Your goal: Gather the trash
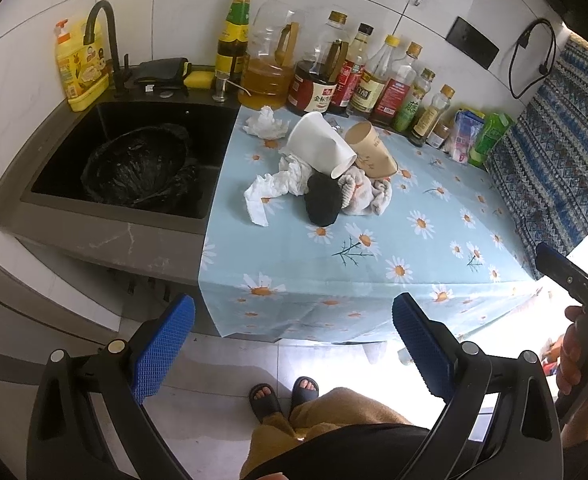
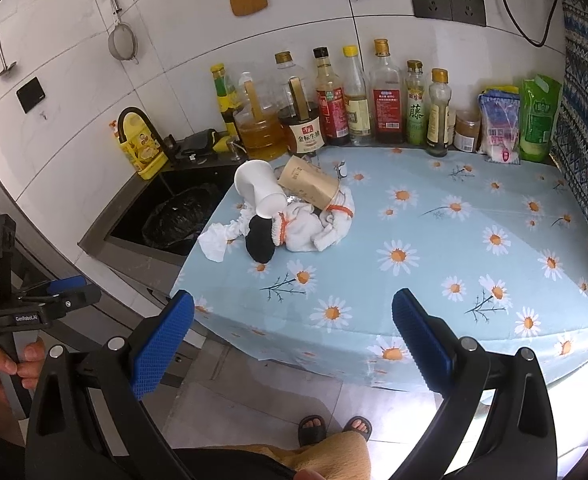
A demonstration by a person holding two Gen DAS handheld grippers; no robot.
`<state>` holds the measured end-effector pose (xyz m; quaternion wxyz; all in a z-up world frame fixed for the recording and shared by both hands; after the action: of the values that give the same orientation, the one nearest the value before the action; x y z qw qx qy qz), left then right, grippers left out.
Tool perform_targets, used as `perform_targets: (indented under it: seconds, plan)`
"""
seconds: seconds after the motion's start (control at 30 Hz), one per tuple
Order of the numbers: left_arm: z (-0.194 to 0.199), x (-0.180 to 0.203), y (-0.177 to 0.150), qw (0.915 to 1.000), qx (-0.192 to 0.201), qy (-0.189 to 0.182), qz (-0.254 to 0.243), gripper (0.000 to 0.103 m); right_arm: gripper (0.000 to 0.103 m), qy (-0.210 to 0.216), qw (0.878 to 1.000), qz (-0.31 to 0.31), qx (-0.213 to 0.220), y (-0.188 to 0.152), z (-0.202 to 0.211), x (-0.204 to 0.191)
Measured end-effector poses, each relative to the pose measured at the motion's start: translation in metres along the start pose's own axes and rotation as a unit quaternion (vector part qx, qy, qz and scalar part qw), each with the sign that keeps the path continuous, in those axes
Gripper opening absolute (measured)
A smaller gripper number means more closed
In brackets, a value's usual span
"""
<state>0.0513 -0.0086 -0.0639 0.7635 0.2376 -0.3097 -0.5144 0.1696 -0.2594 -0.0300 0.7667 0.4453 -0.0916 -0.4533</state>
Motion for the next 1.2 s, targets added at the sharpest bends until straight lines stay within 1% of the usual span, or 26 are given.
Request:
perform_targets:
  seconds: [0.33, 0.6, 0.77, 0.83, 0.97, 1.1, 1.2]
  plan:
    - [-0.002, -0.001, 0.004, 1.0000, 0.002, -0.008, 0.003, 0.096, 0.098, 0.000, 1.000, -0.003, -0.004, 0.000, 0.000, -0.002]
    - [-0.007, 0.002, 0.006, 0.9992, -0.007, -0.036, 0.016, 0.096, 0.098, -0.003, 1.000, 0.003, -0.012, -0.002, -0.007, -0.005]
    - [-0.014, 0.006, 0.012, 0.9981, -0.002, -0.056, 0.026, 0.096, 0.098, 0.000, 1.000, 0.009, -0.025, 0.001, -0.018, 0.001]
    - [-0.018, 0.007, 0.014, 0.9971, -0.004, -0.066, 0.039, 0.096, 0.098, 0.004, 0.999, 0.016, -0.027, 0.005, -0.024, 0.003]
    - [-0.029, 0.006, 0.018, 0.9955, -0.005, -0.071, 0.062, 0.096, 0.098, 0.014, 0.999, 0.038, -0.032, 0.016, -0.042, 0.005]
    - [-0.041, 0.001, 0.031, 0.9949, 0.006, -0.061, 0.080, 0.096, 0.098, 0.022, 0.996, 0.073, -0.039, 0.033, -0.072, 0.007]
    - [-0.056, -0.003, 0.044, 0.9918, 0.010, -0.058, 0.113, 0.096, 0.098, 0.034, 0.994, 0.088, -0.047, 0.047, -0.098, 0.009]
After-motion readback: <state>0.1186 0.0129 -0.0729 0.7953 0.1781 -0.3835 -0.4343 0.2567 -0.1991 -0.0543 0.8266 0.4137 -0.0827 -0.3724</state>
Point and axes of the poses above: each gripper's, at about its wrist camera, not at the fingertips, and z roughly against the way its jaws point, x to its right, y to its top, the point moved 8 cm from there along -z, roughly the way its jaws point, and after that the axes turned 12 degrees about x, right-handed, at the moved point
